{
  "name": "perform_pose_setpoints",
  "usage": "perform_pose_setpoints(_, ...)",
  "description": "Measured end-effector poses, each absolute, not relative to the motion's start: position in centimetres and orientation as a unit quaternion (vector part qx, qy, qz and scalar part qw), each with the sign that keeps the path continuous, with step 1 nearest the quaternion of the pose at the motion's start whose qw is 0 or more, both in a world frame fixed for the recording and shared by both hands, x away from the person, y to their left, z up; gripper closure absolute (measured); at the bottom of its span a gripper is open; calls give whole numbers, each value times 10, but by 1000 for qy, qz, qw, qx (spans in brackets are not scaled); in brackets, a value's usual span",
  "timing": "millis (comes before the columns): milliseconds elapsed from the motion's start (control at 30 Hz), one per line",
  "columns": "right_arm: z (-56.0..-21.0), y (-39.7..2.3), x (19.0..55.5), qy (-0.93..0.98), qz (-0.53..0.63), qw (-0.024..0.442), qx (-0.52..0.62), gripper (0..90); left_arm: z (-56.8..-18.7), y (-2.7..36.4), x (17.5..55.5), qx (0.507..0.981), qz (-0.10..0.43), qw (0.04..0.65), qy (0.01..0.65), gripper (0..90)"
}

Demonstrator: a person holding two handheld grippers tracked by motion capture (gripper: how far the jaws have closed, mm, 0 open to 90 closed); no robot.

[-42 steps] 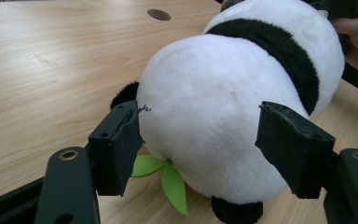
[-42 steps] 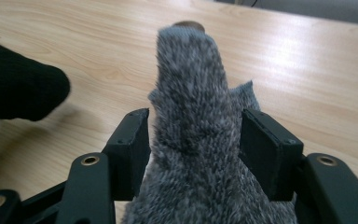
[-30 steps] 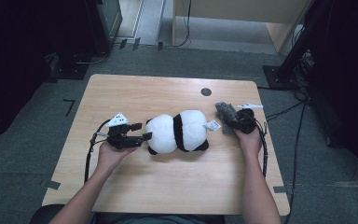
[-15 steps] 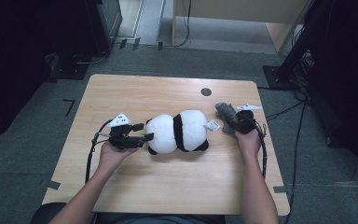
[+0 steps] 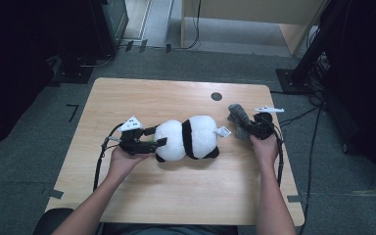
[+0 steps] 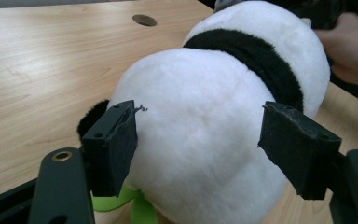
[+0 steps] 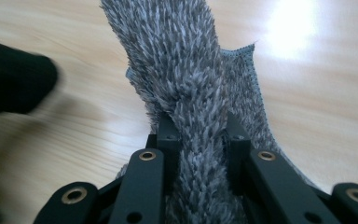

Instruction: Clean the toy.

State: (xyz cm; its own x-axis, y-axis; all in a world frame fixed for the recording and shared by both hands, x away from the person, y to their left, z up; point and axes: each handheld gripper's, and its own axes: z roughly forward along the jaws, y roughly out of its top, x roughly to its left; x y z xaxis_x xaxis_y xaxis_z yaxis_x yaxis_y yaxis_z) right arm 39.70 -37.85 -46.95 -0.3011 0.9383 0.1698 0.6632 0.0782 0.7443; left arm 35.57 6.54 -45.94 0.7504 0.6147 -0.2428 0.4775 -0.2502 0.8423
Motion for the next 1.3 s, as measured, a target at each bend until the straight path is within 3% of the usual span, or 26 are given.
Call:
perform_pose_setpoints(133, -449, -366, 385, 722, 396, 188, 535, 749, -467, 63, 361, 789, 79, 501, 346, 174)
perform_pose_setpoints(267, -434, -355, 375, 731, 416, 193, 505, 749, -475, 62, 365, 790, 88, 496, 351, 5)
perform_pose_setpoints(433, -419, -334, 368, 740, 449, 178, 467, 747, -482, 64, 369, 784, 75, 513, 341, 5)
perform_pose_setpoints(567, -416, -311, 369, 761, 452, 158, 436, 746, -489, 64, 374, 786, 19, 495, 371, 0)
perform_pose_setpoints(600, -417, -306, 369, 767, 449, 156, 431, 747, -491, 65, 375, 785, 12, 495, 371, 8)
perform_pose_setpoints(667, -419, -299, 368, 771, 441, 162, 430, 747, -492, 69, 374, 776, 5, 510, 370, 127)
perform_pose_setpoints(800, -413, -300, 367, 770, 438, 167, 432, 745, -488, 68, 371, 786, 18, 505, 356, 218)
perform_pose_setpoints(1067, -376, -285, 368, 780, 455, 171, 393, 740, -482, 68, 369, 788, 28, 501, 357, 326)
perform_pose_setpoints(1300, -362, -241, 393, 816, 430, 148, 356, 736, -483, 68, 370, 789, 31, 499, 358, 327)
